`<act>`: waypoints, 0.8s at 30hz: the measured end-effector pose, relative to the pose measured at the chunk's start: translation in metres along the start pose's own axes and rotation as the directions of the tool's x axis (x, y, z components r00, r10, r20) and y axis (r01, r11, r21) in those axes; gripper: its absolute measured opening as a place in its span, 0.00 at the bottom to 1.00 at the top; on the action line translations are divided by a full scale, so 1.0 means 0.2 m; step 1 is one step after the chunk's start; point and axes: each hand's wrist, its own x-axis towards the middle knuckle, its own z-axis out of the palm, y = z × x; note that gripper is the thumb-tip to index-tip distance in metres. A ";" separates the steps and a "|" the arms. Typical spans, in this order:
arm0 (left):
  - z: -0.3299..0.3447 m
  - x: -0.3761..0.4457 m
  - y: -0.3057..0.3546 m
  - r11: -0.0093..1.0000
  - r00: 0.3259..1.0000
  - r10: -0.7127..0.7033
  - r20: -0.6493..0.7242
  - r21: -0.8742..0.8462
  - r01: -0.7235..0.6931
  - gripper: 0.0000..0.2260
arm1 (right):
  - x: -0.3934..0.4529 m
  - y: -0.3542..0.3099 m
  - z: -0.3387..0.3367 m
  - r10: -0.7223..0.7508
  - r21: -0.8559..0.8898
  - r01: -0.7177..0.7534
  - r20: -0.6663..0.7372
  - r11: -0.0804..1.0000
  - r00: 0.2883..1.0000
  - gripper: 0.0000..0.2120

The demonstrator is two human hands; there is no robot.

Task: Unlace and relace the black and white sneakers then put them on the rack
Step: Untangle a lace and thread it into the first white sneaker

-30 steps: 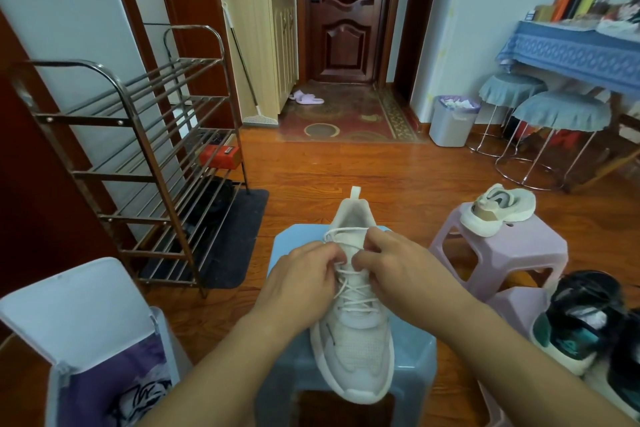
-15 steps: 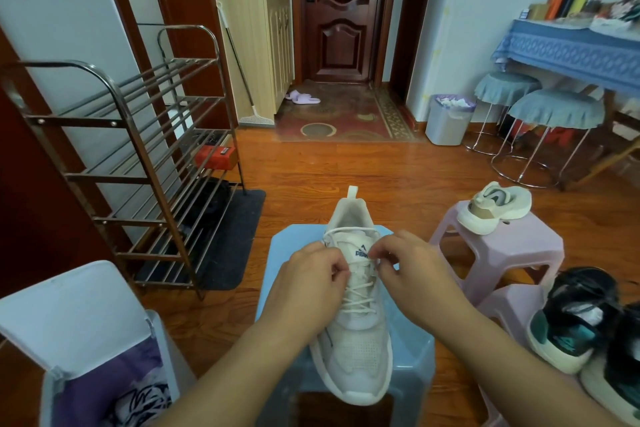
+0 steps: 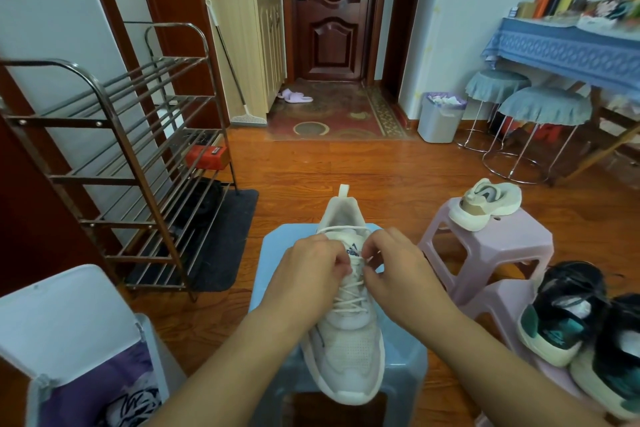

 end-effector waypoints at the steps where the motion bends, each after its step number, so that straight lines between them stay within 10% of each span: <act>1: 0.00 0.00 -0.01 0.996 1.000 -0.028 -0.013 -0.088 0.026 0.03 | 0.00 0.00 0.00 0.009 0.004 -0.009 0.001 1.000 1.000 0.10; 12: 0.06 -0.06 -0.03 0.992 0.998 -0.007 -0.068 -0.130 -0.002 0.12 | -0.02 0.02 0.00 0.072 0.050 -0.074 0.046 0.996 0.996 0.10; 16: 0.07 -0.07 -0.01 0.994 0.992 0.013 -0.127 -0.104 -0.026 0.09 | -0.05 0.00 0.03 -0.138 -0.287 0.120 -0.043 0.950 0.990 0.03; 24: 0.08 -0.06 -0.01 0.992 0.991 -0.015 -0.131 -0.129 -0.002 0.08 | -0.03 -0.12 0.08 -0.028 -0.609 0.061 0.063 0.791 0.998 0.13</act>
